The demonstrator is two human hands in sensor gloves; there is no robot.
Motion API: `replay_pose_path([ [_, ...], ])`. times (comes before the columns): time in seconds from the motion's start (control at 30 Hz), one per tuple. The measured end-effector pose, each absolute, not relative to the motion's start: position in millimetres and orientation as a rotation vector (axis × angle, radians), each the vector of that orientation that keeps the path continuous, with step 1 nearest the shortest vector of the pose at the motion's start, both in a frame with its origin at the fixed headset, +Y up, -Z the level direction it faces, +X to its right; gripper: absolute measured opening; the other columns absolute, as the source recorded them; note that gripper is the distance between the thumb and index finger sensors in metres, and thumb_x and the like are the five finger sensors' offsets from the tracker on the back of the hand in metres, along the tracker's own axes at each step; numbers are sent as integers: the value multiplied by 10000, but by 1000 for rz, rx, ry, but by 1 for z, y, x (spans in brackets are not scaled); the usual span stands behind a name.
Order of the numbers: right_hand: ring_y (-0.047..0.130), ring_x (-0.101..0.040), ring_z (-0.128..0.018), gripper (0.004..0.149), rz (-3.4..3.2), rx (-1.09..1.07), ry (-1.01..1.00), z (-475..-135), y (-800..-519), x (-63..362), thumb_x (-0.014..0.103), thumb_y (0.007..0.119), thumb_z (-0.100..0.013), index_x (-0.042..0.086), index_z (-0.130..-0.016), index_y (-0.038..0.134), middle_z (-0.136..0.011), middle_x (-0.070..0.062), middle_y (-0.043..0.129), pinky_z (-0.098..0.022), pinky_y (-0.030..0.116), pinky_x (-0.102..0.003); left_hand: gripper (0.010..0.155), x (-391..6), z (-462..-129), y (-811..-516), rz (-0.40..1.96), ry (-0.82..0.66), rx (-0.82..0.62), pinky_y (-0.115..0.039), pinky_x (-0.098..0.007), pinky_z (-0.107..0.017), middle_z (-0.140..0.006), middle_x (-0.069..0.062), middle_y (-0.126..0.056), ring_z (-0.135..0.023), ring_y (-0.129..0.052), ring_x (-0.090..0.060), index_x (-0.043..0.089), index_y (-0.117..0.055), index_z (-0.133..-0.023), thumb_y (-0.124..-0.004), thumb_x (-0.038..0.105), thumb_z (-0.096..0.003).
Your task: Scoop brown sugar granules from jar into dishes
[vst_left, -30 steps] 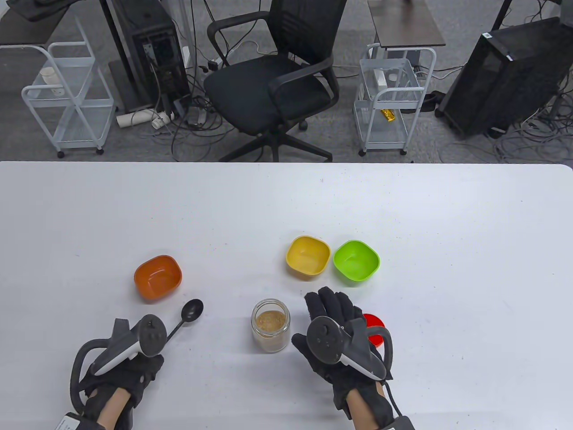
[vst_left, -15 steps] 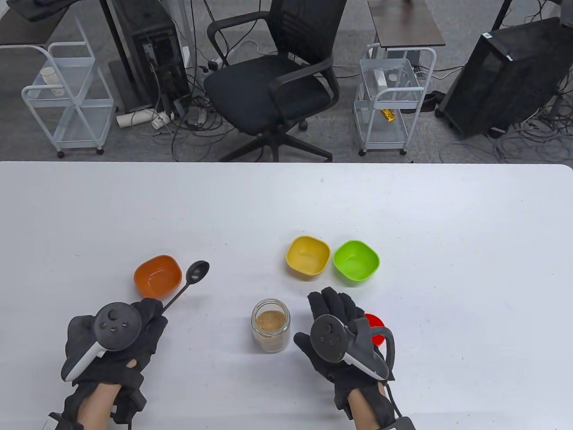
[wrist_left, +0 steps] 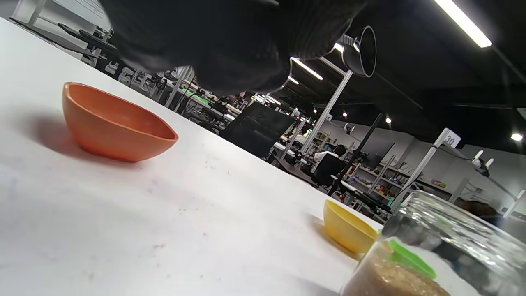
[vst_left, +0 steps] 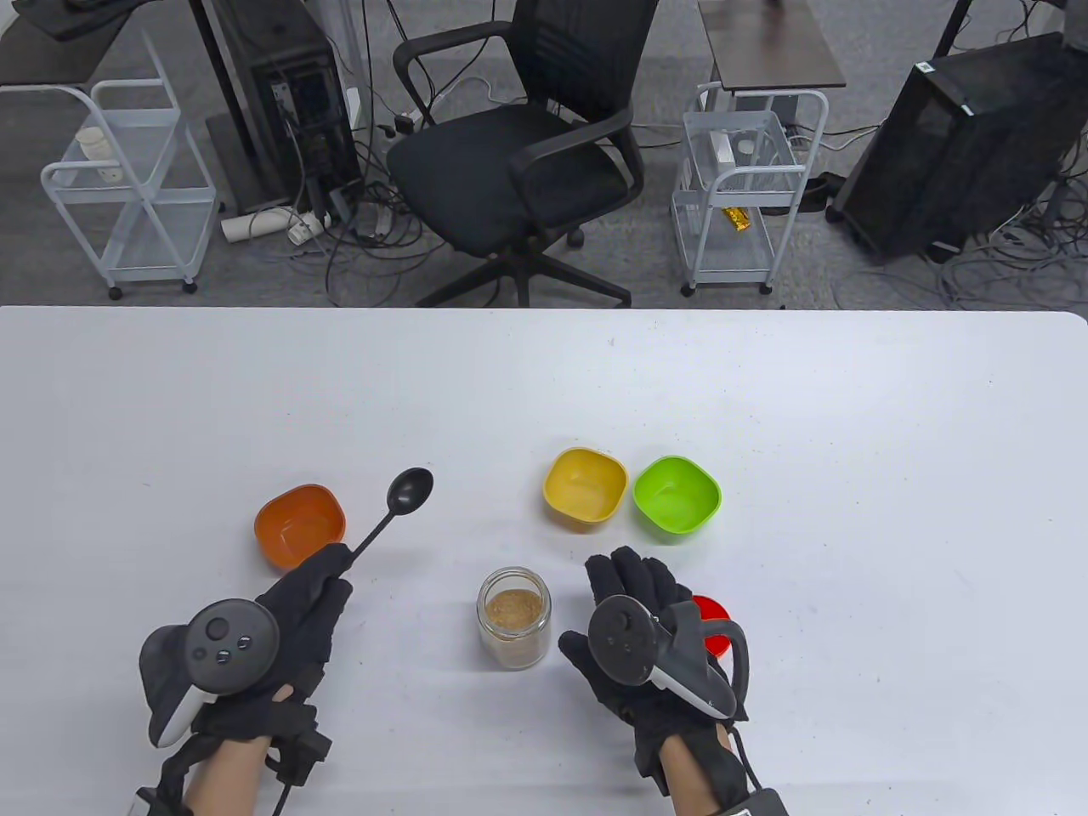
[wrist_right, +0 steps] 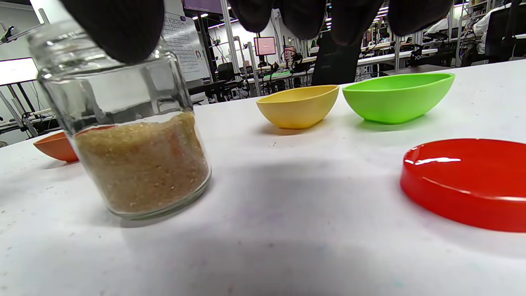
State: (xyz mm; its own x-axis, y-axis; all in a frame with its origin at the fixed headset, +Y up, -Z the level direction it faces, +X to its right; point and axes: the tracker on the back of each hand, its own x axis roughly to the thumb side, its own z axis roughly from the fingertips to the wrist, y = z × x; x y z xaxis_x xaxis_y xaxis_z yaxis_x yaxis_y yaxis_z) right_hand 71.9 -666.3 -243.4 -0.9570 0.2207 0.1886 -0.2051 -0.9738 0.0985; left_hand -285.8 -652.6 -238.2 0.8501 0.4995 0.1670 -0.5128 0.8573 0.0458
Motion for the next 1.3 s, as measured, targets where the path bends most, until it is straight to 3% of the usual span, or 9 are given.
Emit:
replay_pose_path([
  [0.33, 468, -566, -1062, 837, 2900, 262, 95, -245, -663, 75, 576, 698, -514, 118, -1140, 384, -1225, -214, 400, -736, 508, -709, 448, -282, -242, -657, 475, -145, 57, -912, -383, -484, -857, 30, -947, -485, -1034, -111, 308, -680, -1086, -769, 357, -649],
  [0.53, 465, -579, -1064, 878, 2950, 265, 86, -262, -642, 75, 572, 743, -504, 108, -1145, 364, -1231, -223, 382, -742, 505, -710, 440, -274, -243, -659, 435, -162, 48, -916, -398, -524, -879, 42, -941, -565, -1059, -124, 320, -684, -1080, -771, 360, -651],
  [0.73, 434, -588, -1072, 945, 3019, 259, 218, -308, -628, 65, 584, 774, -485, 93, -1148, 312, -1237, -230, 331, -754, 486, -710, 440, -274, -243, -660, 422, -156, 38, -913, -401, -521, -882, 40, -940, -554, -1052, -125, 318, -685, -1079, -774, 358, -649],
  [0.97, 382, -608, -1073, 1037, 3110, 266, 480, -371, -644, 51, 612, 794, -454, 74, -1144, 237, -1239, -247, 235, -761, 458, -711, 441, -281, -240, -662, 421, -119, 55, -911, -401, -516, -876, 37, -944, -542, -1049, -126, 310, -691, -1074, -780, 359, -645],
  [1.3, 338, -619, -1084, 1184, 3166, 335, 714, -431, -664, 28, 651, 839, -391, 34, -1128, 146, -1237, -266, 171, -778, 435, -708, 442, -289, -241, -665, 416, -75, 47, -908, -403, -520, -879, 34, -942, -543, -1048, -129, 306, -690, -1073, -782, 361, -643],
])
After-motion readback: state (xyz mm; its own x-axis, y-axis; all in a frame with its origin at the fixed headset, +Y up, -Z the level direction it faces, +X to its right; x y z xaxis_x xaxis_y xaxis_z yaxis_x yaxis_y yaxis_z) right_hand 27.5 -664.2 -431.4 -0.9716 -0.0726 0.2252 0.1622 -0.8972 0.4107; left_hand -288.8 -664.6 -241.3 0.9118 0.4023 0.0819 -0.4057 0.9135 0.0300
